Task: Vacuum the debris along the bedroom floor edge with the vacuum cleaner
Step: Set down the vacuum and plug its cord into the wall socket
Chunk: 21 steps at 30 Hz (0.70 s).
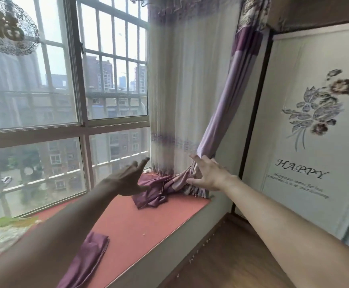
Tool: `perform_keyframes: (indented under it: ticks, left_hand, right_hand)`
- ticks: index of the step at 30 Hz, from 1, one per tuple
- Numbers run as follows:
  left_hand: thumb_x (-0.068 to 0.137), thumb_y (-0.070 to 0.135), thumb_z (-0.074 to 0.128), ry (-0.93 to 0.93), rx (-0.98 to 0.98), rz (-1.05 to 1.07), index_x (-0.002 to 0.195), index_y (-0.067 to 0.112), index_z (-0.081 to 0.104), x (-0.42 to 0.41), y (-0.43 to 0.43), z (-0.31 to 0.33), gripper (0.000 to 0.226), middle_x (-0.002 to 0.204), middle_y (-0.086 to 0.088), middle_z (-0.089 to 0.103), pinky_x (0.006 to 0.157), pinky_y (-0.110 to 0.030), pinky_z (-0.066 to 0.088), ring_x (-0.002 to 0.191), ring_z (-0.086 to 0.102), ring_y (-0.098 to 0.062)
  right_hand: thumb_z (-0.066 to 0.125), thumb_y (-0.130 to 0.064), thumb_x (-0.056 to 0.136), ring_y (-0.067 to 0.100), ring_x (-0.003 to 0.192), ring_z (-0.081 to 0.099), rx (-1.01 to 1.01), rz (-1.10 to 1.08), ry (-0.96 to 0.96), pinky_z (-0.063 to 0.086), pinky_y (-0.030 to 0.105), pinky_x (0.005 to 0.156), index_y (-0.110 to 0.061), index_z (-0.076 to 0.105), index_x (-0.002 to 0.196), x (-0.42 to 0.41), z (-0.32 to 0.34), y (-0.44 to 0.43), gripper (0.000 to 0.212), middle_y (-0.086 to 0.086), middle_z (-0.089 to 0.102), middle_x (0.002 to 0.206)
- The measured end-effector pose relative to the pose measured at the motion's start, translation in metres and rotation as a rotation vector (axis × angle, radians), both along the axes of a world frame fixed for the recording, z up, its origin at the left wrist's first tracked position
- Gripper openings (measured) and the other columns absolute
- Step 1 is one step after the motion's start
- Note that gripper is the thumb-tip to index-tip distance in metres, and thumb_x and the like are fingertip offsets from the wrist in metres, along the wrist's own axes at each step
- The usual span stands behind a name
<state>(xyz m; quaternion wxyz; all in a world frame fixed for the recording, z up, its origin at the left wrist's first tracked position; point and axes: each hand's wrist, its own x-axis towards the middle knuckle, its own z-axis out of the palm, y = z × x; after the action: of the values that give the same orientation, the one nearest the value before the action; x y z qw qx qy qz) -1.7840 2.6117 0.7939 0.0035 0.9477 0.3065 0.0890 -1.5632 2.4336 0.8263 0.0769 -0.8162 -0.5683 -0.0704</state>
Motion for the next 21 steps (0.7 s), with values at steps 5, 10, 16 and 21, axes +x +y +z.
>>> perform_keyframes:
  ticks: [5, 10, 16, 21]
  left_hand:
    - [0.090, 0.054, 0.064, 0.011, 0.006, -0.095, 0.159, 0.023, -0.006, 0.032, -0.036, 0.001, 0.104, 0.132, -0.016, 0.047, 0.085, -0.040, 0.050, 0.107, 0.056, -0.030]
    - [0.089, 0.055, 0.064, 0.033, 0.026, -0.110, 0.159, 0.023, -0.004, 0.034, -0.066, 0.003, 0.102, 0.128, -0.015, 0.049, 0.085, -0.043, 0.053, 0.101, 0.056, -0.029]
    - [0.089, 0.056, 0.064, 0.034, 0.017, -0.144, 0.159, 0.022, -0.002, 0.034, -0.108, 0.009, 0.102, 0.126, -0.015, 0.049, 0.085, -0.045, 0.054, 0.099, 0.056, -0.029]
    - [0.087, 0.061, 0.063, 0.031, -0.005, -0.219, 0.159, 0.025, -0.003, 0.054, -0.134, 0.016, 0.104, 0.128, -0.015, 0.049, 0.089, -0.046, 0.052, 0.104, 0.056, -0.032]
  right_hand:
    - [0.060, -0.062, 0.085, 0.030, 0.135, 0.037, -0.010, -0.104, 0.010, 0.043, 0.052, 0.103, -0.037, 0.007, 0.154, 0.020, 0.002, -0.054, 0.091, 0.007, 0.037, 0.147]
    - [0.060, -0.062, 0.085, 0.030, 0.135, 0.037, -0.017, -0.135, 0.019, 0.043, 0.053, 0.102, -0.038, 0.004, 0.154, 0.013, 0.000, -0.099, 0.092, 0.006, 0.037, 0.146]
    - [0.061, -0.062, 0.084, 0.029, 0.131, 0.041, 0.001, -0.166, 0.037, 0.043, 0.047, 0.099, -0.035, 0.004, 0.156, 0.005, -0.002, -0.158, 0.095, 0.007, 0.042, 0.141]
    - [0.059, -0.063, 0.085, 0.029, 0.129, 0.043, 0.009, -0.241, 0.023, 0.045, 0.046, 0.098, -0.035, 0.003, 0.156, 0.004, 0.002, -0.207, 0.094, 0.006, 0.042, 0.140]
